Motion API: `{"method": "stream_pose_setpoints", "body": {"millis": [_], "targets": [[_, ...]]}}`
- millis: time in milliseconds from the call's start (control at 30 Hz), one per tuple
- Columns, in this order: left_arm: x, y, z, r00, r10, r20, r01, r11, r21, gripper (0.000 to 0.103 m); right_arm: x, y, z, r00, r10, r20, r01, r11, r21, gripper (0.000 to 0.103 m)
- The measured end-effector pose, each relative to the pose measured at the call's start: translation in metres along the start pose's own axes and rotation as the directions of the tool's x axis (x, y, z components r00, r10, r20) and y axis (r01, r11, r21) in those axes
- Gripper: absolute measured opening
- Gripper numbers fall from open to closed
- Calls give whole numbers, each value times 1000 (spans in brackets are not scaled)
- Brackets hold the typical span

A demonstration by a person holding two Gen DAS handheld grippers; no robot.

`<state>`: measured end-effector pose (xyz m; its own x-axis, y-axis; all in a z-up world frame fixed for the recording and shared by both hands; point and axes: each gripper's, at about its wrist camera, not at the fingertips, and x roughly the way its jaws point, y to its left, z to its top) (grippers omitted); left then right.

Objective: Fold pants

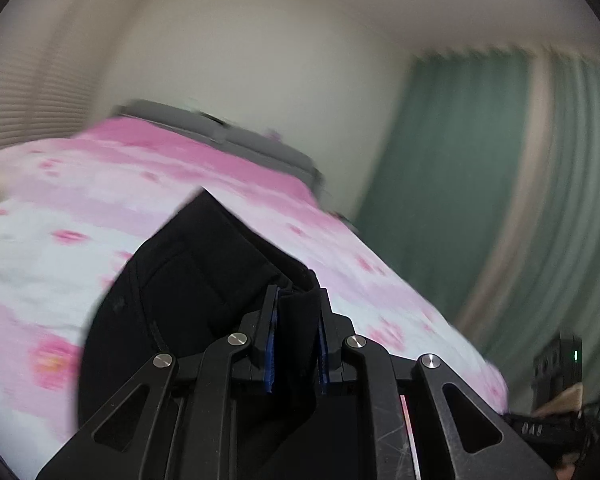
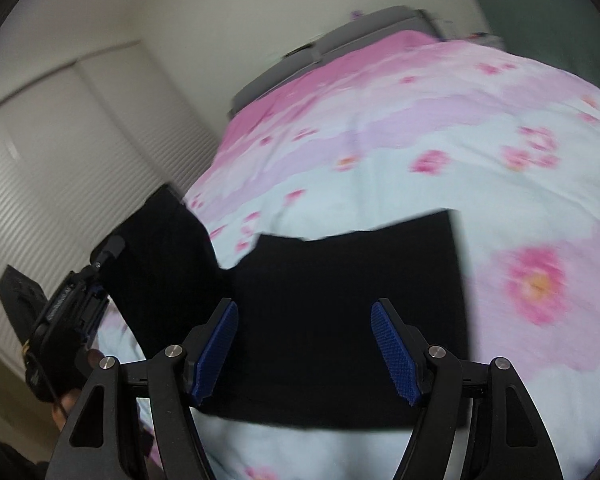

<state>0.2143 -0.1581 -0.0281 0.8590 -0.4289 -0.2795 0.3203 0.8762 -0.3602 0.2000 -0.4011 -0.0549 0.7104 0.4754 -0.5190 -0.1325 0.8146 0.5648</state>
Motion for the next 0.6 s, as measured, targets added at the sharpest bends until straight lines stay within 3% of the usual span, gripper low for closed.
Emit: {"method": "stream_pose_setpoints", "body": {"millis": [100, 233, 333, 467, 567, 600], "targets": [[42, -45, -40, 992, -49, -121, 57, 996, 67, 16, -28, -44, -6, 998, -50, 39, 47, 996, 75, 71], [93, -75, -110, 951, -19, -308, 63, 989, 131, 16, -54, -97, -18, 992, -109, 67, 94, 976, 197, 71], [102, -69, -134, 936, 18, -350, 39, 987, 153, 17, -57, -120, -27, 992, -117, 44, 103, 965, 240, 71], [95, -81, -139, 938, 32, -346, 44, 977, 209, 18, -48, -127, -38, 991, -131, -10, 130, 974, 184, 71], [87, -83, -136, 928, 18, -371, 62, 977, 202, 23, -38, -127, -40, 993, -117, -32, 121, 979, 165, 71], [81, -82, -132, 925, 11, -379, 68, 978, 195, 29, -36, -126, -40, 994, -104, -34, 108, 980, 169, 71]]}}
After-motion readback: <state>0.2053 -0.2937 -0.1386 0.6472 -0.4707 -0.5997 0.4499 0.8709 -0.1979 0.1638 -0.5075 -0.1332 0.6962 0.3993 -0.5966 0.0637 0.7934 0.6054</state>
